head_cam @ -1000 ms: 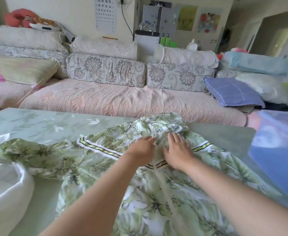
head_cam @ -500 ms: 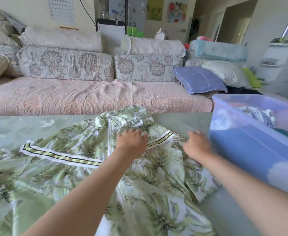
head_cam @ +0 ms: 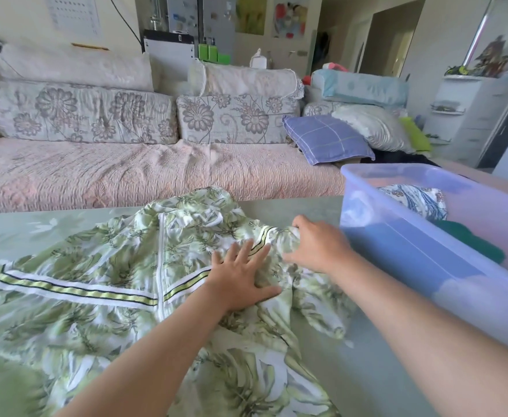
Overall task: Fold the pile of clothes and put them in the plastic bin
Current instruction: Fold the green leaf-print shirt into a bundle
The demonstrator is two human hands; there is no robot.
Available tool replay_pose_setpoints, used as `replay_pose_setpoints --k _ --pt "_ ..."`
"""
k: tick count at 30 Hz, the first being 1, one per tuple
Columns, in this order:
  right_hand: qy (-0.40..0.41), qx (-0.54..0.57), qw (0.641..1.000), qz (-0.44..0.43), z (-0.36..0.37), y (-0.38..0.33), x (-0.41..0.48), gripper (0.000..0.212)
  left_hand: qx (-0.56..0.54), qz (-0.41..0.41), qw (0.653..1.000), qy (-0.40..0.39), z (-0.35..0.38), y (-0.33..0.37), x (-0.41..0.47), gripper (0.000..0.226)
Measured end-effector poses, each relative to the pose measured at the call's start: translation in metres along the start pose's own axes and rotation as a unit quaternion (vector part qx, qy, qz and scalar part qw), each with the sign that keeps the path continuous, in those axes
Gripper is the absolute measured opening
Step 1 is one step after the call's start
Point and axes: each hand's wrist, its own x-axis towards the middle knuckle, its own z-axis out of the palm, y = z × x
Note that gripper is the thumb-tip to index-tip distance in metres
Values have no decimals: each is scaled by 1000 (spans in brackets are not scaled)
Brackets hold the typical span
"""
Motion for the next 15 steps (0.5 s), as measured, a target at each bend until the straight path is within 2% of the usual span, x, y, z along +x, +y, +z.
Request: replay_pose_setpoints --k 2,3,6,8,10,12,13,15 --pt "52 -177 983 -25 -2 4 -2 58 9 23 1000 -14 0 1 -1 99" --pt "71 -225 972 -17 -3 4 -2 62 9 34 999 -23 0 3 -1 101" --pt "61 -277 959 -18 -2 2 1 64 2 57 996 -74 -2 10 -2 102" --pt "17 -260 960 -99 3 -2 0 73 -37 61 993 -97 -10 11 -4 95" --pt "-16 -151 971 -185 4 -13 -5 76 -104 44 993 -46 -17 6 -3 79" --pt "-86 -27 979 -185 11 -25 -9 70 -135 -1 989 63 -20 -3 -3 59" --pt "-122 4 978 -169 18 -30 -10 67 -114 -26 987 107 -18 -11 -3 51" --pt "-179 4 975 -129 32 -32 -11 67 -41 -77 988 128 -12 -32 -6 58"
